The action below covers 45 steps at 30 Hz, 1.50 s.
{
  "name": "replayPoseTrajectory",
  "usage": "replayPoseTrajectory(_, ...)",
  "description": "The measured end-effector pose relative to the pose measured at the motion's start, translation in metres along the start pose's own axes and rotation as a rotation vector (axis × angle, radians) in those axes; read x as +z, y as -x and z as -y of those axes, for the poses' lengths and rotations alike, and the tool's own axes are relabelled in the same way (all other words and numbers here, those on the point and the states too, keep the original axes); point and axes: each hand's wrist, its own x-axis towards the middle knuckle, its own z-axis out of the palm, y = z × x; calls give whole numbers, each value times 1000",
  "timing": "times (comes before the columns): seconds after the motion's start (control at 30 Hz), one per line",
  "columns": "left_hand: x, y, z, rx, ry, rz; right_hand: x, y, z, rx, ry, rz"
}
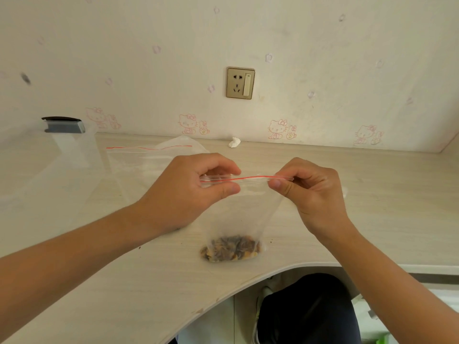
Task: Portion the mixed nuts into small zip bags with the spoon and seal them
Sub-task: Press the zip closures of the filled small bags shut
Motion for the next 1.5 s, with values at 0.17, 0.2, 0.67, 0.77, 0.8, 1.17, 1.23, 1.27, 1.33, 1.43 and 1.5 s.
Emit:
replayPoseTrajectory(0.17,9,-23,-17,-38,-153,127,2,-1,4,16,-15,52)
replayPoseTrajectory(0.2,9,-25,-18,-40,-152,127,0,-1,5,41,-45,45)
replayPoseTrajectory(0.67,21,-38,-40,37,-276,174,-4,1,6,8,-26,21)
replayPoseTrajectory(0.77,22,-38,-39,43,-256,195,-4,1,4,10,-11,27)
replayPoseTrajectory(0.8,22,-38,-38,34,-250,204,-5,1,4,12,-7,30)
replayPoseTrajectory(1.17,-17,-15,-15,-41,-260,158,-7,-5,2,45,-16,3)
replayPoseTrajectory(1.23,-30,-3,-6,-43,-253,116,-4,-8,1,41,-18,15)
replayPoseTrajectory(1.27,-35,2,-3,-48,-258,98,-2,-10,1,41,-19,22)
replayPoseTrajectory(1.33,-42,10,2,-55,-277,70,3,-12,0,41,-22,35)
replayPoseTrajectory(1.43,-49,10,8,-78,-294,32,8,-17,-1,47,-42,18)
replayPoseTrajectory(1.5,-54,3,12,-91,-295,10,8,-22,-1,48,-42,8)
